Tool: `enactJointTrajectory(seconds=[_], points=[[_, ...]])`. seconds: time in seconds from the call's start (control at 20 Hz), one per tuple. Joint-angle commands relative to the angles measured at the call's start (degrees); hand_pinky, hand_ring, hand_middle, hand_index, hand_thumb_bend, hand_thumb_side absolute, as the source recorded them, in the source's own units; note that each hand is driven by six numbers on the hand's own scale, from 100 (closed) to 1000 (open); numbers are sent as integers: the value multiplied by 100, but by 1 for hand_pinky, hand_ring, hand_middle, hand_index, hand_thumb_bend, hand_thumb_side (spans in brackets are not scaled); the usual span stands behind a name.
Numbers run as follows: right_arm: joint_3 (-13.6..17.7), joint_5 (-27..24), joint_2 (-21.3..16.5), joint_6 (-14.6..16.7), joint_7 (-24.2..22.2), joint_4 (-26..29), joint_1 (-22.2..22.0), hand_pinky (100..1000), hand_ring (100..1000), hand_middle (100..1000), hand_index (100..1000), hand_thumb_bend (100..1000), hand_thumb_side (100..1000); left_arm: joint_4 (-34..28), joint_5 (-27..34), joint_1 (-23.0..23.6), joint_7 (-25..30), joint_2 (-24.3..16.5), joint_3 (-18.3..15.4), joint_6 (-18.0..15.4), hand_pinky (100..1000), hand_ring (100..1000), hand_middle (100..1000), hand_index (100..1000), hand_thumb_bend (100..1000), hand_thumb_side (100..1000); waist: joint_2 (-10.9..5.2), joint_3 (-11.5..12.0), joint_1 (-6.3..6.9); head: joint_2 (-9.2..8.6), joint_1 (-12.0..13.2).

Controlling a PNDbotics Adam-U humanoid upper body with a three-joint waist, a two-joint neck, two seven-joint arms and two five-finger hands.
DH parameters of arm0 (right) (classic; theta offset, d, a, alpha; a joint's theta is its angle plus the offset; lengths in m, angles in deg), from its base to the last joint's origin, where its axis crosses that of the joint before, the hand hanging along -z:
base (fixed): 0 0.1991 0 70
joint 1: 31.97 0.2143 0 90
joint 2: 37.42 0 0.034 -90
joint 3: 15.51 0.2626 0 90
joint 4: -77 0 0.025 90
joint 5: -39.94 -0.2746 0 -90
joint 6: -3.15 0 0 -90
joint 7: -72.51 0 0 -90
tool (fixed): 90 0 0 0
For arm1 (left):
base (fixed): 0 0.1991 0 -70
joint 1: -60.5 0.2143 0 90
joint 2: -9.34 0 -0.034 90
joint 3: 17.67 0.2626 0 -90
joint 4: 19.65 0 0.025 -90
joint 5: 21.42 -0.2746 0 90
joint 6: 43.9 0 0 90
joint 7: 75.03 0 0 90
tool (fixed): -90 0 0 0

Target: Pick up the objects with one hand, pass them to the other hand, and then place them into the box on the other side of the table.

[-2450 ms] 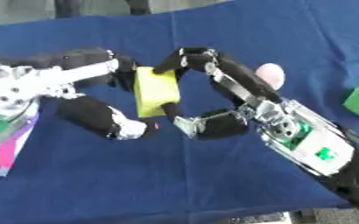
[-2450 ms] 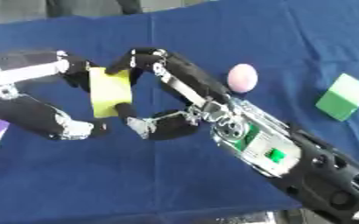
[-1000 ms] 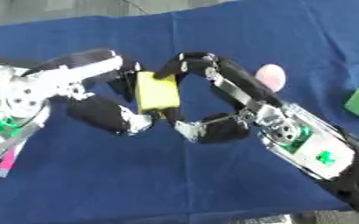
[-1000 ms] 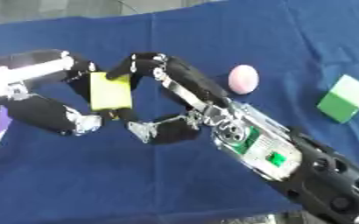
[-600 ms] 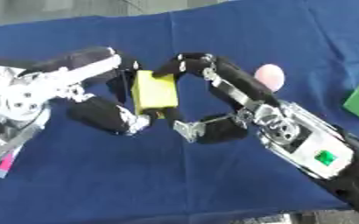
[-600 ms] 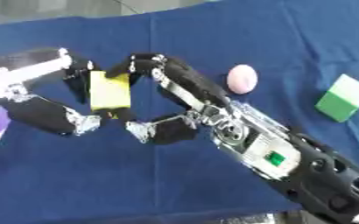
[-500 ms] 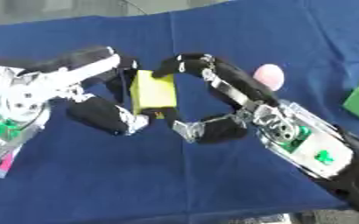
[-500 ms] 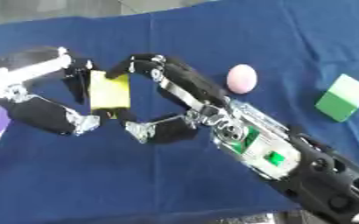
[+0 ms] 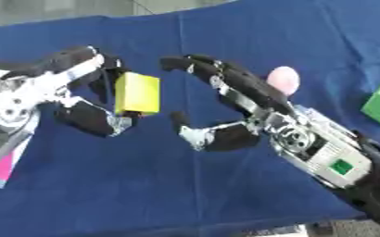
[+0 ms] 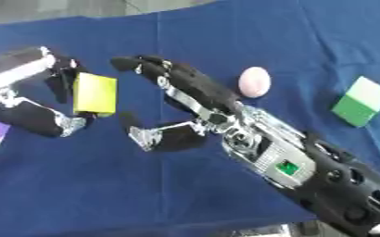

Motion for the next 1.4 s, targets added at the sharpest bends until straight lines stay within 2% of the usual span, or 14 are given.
enactJointTrajectory(seconds=[0.05,0.15,0.25,0.4,0.55,0.9,1.1,1.3,1.4], points=[[1,68,-121,20,-2,90,37,933,940,860,966,100,420,54,-154,49,-85,-374,-228,-76,674,491,343,414,100,100,-78,7,-13,-12,11],[-6,71,-119,49,-2,90,34,929,933,855,964,100,390,75,-230,120,-135,-502,-284,-145,676,493,346,418,100,105,-74,3,-14,-10,23],[12,32,-144,117,46,90,7,926,929,852,960,100,380,23,-228,457,-334,-860,-678,-153,680,494,348,423,100,114,-58,12,-26,-10,77],[12,-73,-172,212,102,90,-41,927,926,851,952,100,435,-89,26,1065,-827,-1376,-1313,-56,683,495,349,426,100,119,-28,12,-50,-39,228],[17,-182,-182,280,120,90,-93,927,922,851,948,100,458,6,244,1595,-1284,-1736,-1790,44,684,498,352,430,100,121,-2,11,-97,-81,369],[116,-190,-149,347,302,90,-176,913,890,830,932,100,393,383,775,2431,-2229,-2061,-2614,138,685,498,357,441,100,139,54,26,-240,-233,757],[128,-198,-95,496,420,90,-164,911,877,816,924,100,375,903,916,2499,-2483,-2014,-2721,60,689,521,386,475,100,121,79,23,-308,-300,1051],[118,-135,-34,671,473,90,-177,909,874,815,923,100,368,1562,865,2280,-2319,-1855,-2638,-361,713,562,460,542,100,100,117,-44,-385,-395,1296],[116,-109,-12,694,495,90,-190,908,873,814,923,100,369,1872,692,2153,-2135,-1780,-2588,-578,741,596,514,606,100,100,138,-81,-408,-428,1400]])
